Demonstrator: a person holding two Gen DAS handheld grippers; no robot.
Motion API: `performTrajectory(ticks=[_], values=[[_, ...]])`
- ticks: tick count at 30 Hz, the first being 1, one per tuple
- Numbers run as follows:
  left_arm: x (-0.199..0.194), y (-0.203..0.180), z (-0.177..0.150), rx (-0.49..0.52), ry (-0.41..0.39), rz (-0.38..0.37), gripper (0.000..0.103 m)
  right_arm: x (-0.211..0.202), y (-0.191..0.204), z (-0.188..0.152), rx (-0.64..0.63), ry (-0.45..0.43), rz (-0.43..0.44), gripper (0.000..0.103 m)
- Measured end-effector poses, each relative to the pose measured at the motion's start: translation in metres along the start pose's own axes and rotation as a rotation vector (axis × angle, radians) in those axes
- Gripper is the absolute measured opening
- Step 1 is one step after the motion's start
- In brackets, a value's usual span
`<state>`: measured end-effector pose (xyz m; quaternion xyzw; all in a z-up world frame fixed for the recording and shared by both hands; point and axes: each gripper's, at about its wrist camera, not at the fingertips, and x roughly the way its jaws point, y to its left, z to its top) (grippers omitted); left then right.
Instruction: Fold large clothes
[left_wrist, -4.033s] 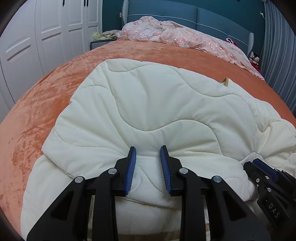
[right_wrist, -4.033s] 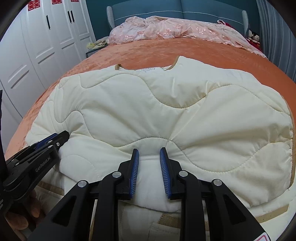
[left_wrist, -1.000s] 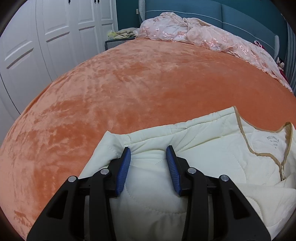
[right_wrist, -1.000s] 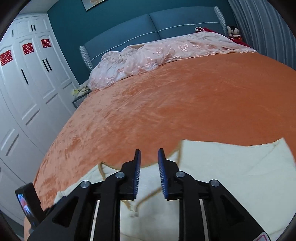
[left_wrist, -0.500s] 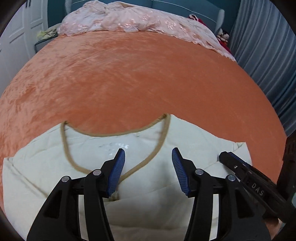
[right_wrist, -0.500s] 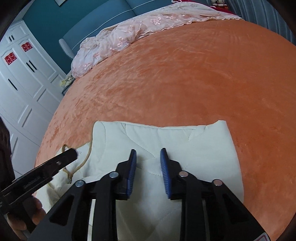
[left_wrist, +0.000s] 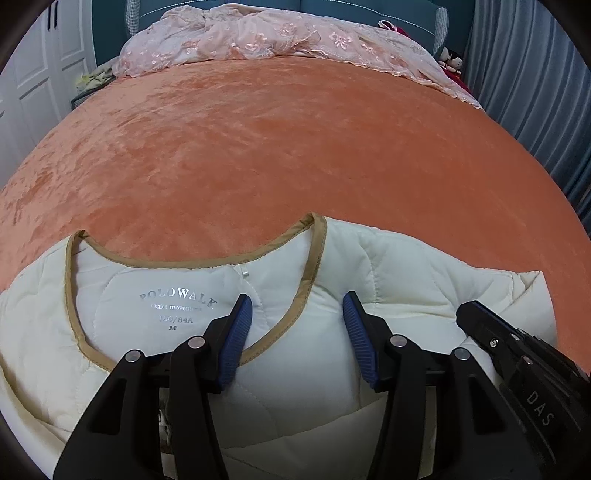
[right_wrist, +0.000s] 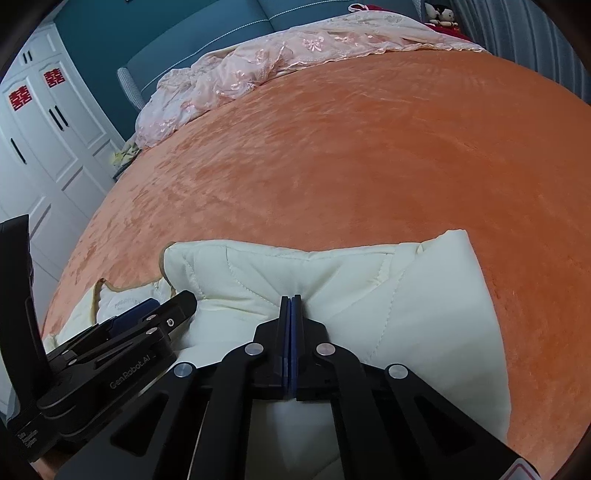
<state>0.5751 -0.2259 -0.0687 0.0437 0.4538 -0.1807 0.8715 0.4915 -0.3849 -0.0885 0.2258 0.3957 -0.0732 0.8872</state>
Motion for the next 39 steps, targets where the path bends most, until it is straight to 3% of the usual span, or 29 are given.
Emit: performTrajectory(ticks=[6, 9, 10, 12, 16, 18, 21, 23, 26, 39], values=[[-0.014, 0.003, 0.002, -0.025, -0.043, 0.062, 0.050, -0.004, -0.003, 0.002, 0.015, -0.028, -0.010, 0.000], [-0.053, 0.040, 0.008, -0.151, -0.125, 0.082, 0.050, -0.021, -0.006, 0.012, 0.059, -0.045, -0.078, 0.002], [-0.064, 0.053, 0.009, -0.168, -0.129, 0.092, 0.050, -0.034, -0.001, 0.015, 0.051, -0.078, -0.093, 0.013], [-0.079, 0.082, 0.013, -0.150, -0.115, 0.136, 0.050, -0.056, 0.020, 0.018, 0.002, -0.116, -0.048, 0.013], [-0.073, 0.118, 0.010, -0.069, -0.016, 0.214, 0.050, -0.049, 0.101, 0.013, -0.207, -0.012, 0.091, 0.013], [-0.060, 0.123, 0.003, -0.054, 0.049, 0.196, 0.050, -0.025, 0.133, 0.005, -0.266, 0.084, 0.151, 0.011], [-0.050, 0.122, -0.010, -0.035, 0.058, 0.195, 0.050, 0.011, 0.158, -0.010, -0.346, 0.161, 0.120, 0.011], [-0.043, 0.120, -0.018, -0.007, 0.031, 0.219, 0.051, 0.030, 0.157, -0.020, -0.354, 0.201, 0.087, 0.009], [-0.038, 0.118, -0.024, -0.007, -0.015, 0.241, 0.053, 0.035, 0.145, -0.022, -0.305, 0.178, 0.112, 0.000], [-0.030, 0.123, -0.028, -0.038, -0.085, 0.251, 0.060, 0.044, 0.138, -0.025, -0.257, 0.089, 0.084, 0.000]])
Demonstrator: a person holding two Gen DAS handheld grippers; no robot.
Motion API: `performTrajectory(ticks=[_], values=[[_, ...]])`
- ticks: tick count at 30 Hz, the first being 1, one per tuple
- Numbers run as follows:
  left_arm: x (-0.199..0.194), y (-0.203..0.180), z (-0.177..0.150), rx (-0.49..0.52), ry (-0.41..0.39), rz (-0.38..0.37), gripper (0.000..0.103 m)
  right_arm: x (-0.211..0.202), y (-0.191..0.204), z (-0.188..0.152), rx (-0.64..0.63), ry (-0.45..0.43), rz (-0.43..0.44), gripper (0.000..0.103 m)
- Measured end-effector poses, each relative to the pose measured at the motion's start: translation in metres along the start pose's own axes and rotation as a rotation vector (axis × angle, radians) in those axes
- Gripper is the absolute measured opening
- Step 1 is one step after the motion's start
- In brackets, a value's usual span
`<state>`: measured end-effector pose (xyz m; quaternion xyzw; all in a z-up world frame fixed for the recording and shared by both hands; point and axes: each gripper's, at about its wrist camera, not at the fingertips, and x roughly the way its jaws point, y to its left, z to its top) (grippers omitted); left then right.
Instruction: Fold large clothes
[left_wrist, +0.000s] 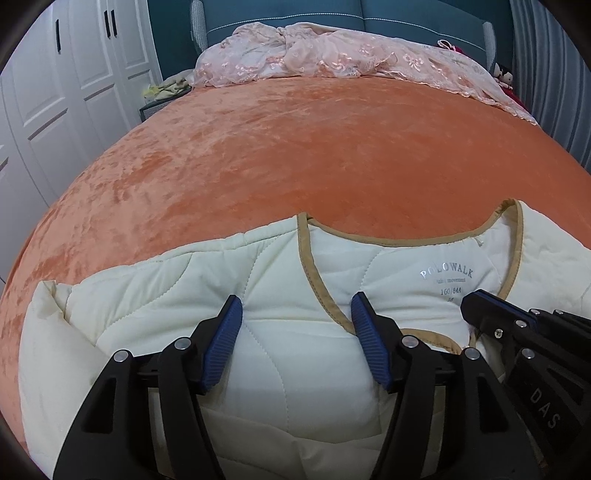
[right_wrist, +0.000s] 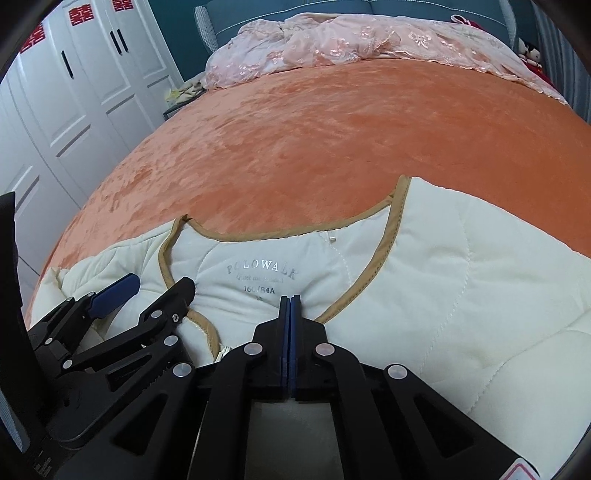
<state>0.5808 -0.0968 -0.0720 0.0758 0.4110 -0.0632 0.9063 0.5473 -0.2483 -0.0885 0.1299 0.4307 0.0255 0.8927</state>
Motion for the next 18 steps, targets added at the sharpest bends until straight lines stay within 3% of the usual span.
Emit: performTrajectory(ticks=[18], values=[[0.0033, -0.0045, 0.0021, 0.005, -0.018, 0.050, 0.063, 0.0057, -0.0022, 0.0040, 0.030, -0.020, 0.001, 0.000]])
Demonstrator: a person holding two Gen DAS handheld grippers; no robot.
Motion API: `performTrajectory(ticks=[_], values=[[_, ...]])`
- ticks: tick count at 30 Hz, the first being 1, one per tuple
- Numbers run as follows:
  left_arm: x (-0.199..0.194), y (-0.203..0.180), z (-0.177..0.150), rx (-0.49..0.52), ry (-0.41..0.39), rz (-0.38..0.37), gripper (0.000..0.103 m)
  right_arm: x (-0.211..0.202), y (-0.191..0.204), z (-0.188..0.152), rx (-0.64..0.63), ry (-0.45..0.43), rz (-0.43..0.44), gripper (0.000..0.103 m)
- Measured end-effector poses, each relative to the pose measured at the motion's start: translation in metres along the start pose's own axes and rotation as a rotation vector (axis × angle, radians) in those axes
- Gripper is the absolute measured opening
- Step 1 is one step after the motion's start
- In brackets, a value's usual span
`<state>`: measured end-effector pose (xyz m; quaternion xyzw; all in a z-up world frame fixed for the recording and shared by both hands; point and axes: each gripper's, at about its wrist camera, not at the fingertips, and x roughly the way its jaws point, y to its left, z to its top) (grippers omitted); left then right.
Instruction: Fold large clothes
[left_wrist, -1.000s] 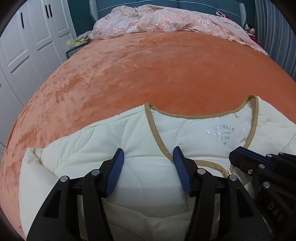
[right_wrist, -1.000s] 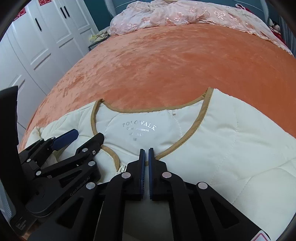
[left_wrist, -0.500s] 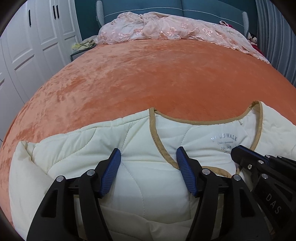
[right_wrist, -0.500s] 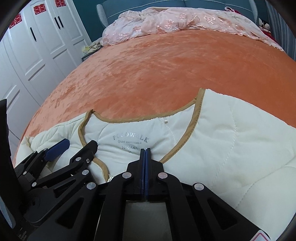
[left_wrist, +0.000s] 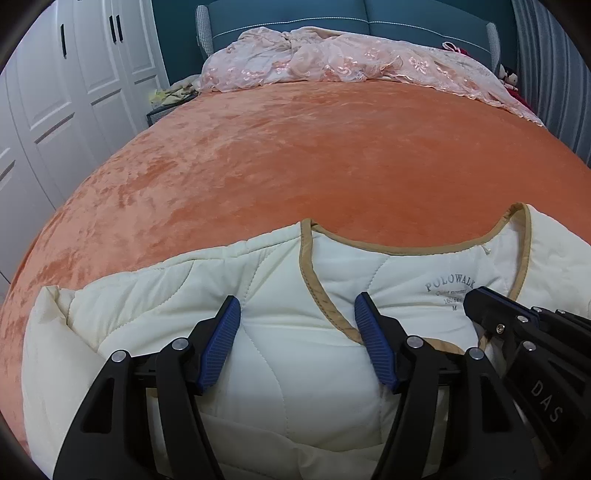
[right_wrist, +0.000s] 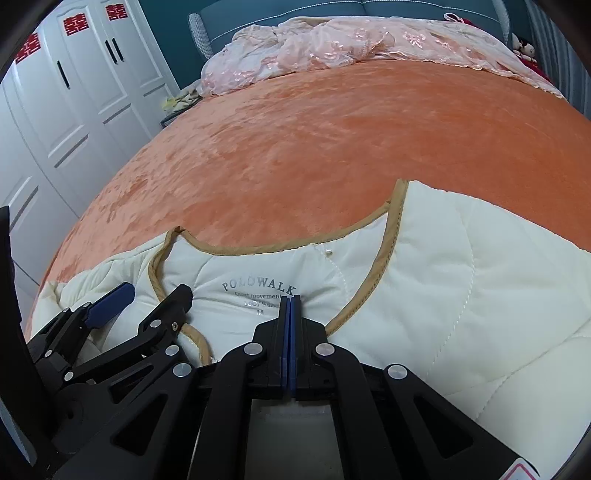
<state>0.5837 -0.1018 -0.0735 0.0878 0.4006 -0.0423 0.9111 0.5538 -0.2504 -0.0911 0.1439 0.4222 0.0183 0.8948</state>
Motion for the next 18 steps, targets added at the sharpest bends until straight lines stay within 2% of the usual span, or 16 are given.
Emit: performTrajectory(ticks=[1, 2, 3, 4, 6, 8, 10, 13, 16, 18], values=[[-0.002, -0.001, 0.003, 0.006, 0.009, 0.021, 0.063, -0.002, -0.001, 0.002, 0.008, 0.001, -0.003, 0.000], [-0.006, 0.000, 0.007, 0.005, 0.017, 0.063, 0.063, -0.009, -0.001, 0.005, 0.016, -0.012, -0.043, 0.000], [-0.014, 0.006, 0.013, -0.015, 0.016, 0.125, 0.061, -0.022, -0.002, 0.008, 0.027, -0.049, -0.116, 0.000], [-0.025, 0.016, 0.018, -0.057, -0.005, 0.137, 0.060, -0.042, -0.005, 0.011, 0.063, -0.114, -0.161, 0.004], [-0.058, 0.042, 0.029, -0.161, -0.068, 0.100, 0.060, -0.098, -0.022, 0.012, 0.167, -0.265, -0.157, 0.013], [-0.096, 0.068, 0.034, -0.215, -0.116, 0.055, 0.058, -0.144, -0.038, 0.007, 0.202, -0.310, -0.126, 0.021], [-0.134, 0.091, 0.027, -0.228, -0.142, -0.018, 0.058, -0.187, -0.052, -0.011, 0.184, -0.312, -0.104, 0.031], [-0.190, 0.114, 0.001, -0.201, -0.166, -0.141, 0.060, -0.243, -0.070, -0.058, 0.133, -0.278, -0.109, 0.046], [-0.242, 0.126, -0.035, -0.147, -0.174, -0.192, 0.060, -0.287, -0.082, -0.113, 0.062, -0.207, -0.159, 0.051], [-0.269, 0.131, -0.064, -0.123, -0.165, -0.186, 0.063, -0.315, -0.092, -0.151, 0.053, -0.158, -0.196, 0.055]])
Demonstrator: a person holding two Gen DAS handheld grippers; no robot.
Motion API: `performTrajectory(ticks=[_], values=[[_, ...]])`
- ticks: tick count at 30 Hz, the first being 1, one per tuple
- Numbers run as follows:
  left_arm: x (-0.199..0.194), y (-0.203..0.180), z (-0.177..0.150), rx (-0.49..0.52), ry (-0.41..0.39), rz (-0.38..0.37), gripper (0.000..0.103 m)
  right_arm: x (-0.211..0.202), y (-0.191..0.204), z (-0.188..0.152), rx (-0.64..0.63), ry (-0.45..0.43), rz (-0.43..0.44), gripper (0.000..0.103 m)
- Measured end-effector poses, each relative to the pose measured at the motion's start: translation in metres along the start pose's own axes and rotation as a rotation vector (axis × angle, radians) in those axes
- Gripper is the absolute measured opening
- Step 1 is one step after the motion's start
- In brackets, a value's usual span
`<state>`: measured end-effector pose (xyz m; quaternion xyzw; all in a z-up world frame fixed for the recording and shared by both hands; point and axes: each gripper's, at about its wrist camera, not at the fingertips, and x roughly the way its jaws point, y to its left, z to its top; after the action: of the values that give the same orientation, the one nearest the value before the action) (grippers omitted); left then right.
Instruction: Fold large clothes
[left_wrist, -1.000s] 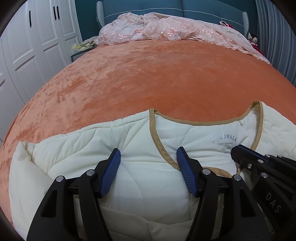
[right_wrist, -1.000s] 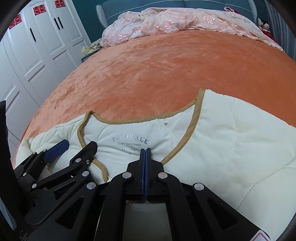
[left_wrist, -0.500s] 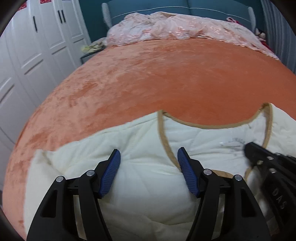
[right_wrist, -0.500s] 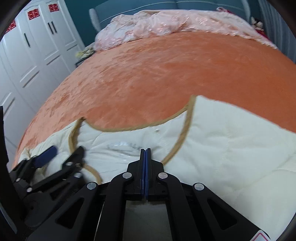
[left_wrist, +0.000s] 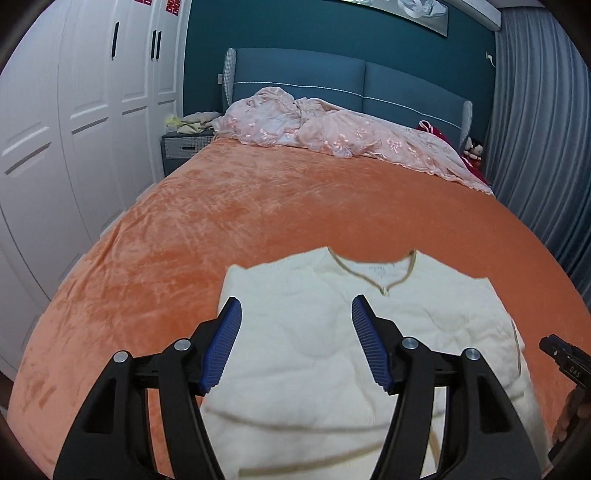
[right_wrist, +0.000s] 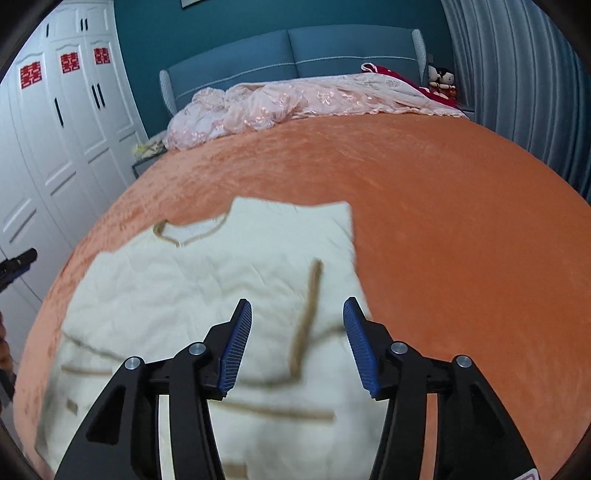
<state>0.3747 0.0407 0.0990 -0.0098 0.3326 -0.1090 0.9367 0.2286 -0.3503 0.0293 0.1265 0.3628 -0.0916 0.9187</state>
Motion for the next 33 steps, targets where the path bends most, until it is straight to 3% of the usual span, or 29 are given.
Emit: performTrajectory(ticks=[5, 7, 13, 17, 19, 21, 22, 23, 24, 25, 29, 33], values=[[-0.060, 0.024, -0.074, -0.047, 0.125, -0.083, 0.078, -0.054, -0.043, -0.076, 0.107, 0.144, -0.011, 0.063], [-0.078, 0.037, -0.105, -0.059, 0.152, -0.069, 0.089, -0.067, -0.053, -0.106, 0.129, 0.181, -0.027, 0.066], [-0.092, 0.080, -0.189, -0.212, 0.342, 0.049, 0.090, -0.079, -0.062, -0.165, 0.180, 0.293, -0.001, 0.069], [-0.096, 0.091, -0.221, -0.346, 0.403, 0.010, 0.087, -0.078, -0.060, -0.184, 0.239, 0.290, 0.020, 0.073], [-0.099, 0.085, -0.227, -0.358, 0.399, -0.003, 0.079, -0.077, -0.058, -0.184, 0.267, 0.287, 0.041, 0.073], [-0.093, 0.076, -0.224, -0.357, 0.416, -0.050, 0.053, -0.073, -0.060, -0.179, 0.327, 0.282, 0.070, 0.071], [-0.090, 0.071, -0.221, -0.353, 0.427, -0.045, 0.048, -0.071, -0.060, -0.176, 0.358, 0.280, 0.083, 0.061], [-0.088, 0.067, -0.219, -0.344, 0.431, -0.047, 0.030, -0.070, -0.062, -0.174, 0.386, 0.280, 0.095, 0.050], [-0.089, 0.064, -0.218, -0.339, 0.433, -0.041, 0.022, -0.068, -0.064, -0.173, 0.409, 0.289, 0.105, 0.023], [-0.091, 0.063, -0.215, -0.334, 0.431, -0.030, 0.019, -0.068, -0.065, -0.171, 0.426, 0.292, 0.112, 0.013], [-0.113, 0.063, -0.206, -0.343, 0.397, -0.062, 0.010, -0.096, -0.058, -0.161, 0.373, 0.236, 0.138, 0.008], [-0.152, 0.060, -0.194, -0.288, 0.352, -0.076, 0.004, -0.137, -0.054, -0.157, 0.278, 0.229, 0.183, 0.004]])
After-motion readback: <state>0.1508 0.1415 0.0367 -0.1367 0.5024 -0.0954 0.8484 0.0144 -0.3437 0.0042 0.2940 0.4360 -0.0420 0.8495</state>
